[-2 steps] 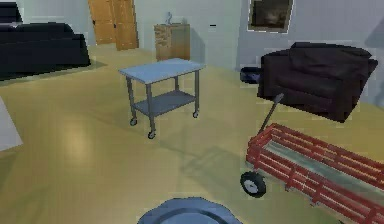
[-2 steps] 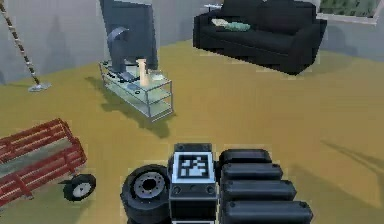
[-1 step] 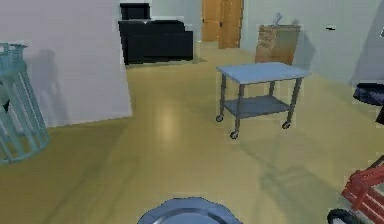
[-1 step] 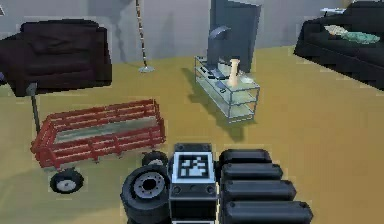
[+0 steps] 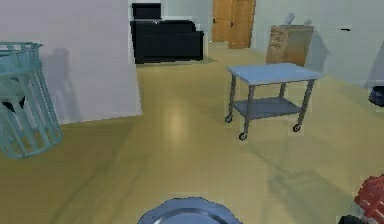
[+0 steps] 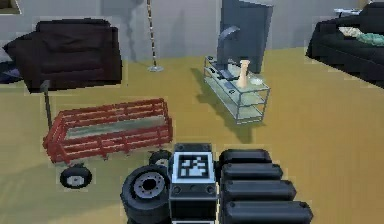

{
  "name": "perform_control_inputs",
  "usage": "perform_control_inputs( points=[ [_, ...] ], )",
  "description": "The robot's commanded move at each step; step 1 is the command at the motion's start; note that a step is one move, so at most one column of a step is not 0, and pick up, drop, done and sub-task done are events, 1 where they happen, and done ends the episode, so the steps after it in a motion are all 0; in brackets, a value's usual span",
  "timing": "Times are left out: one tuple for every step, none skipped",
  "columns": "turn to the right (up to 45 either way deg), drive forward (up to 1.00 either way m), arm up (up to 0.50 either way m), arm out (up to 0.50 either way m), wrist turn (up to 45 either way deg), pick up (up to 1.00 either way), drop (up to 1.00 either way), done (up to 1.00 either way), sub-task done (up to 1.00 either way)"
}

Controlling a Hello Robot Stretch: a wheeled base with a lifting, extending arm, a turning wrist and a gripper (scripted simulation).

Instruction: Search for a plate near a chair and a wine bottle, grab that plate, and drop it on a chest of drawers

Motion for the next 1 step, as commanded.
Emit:
perform_control_inputs(
  points=[
    [0.0,1.0,0.0,0.0,0.0,0.0,0.0,0.0,0.0]
  ],
)
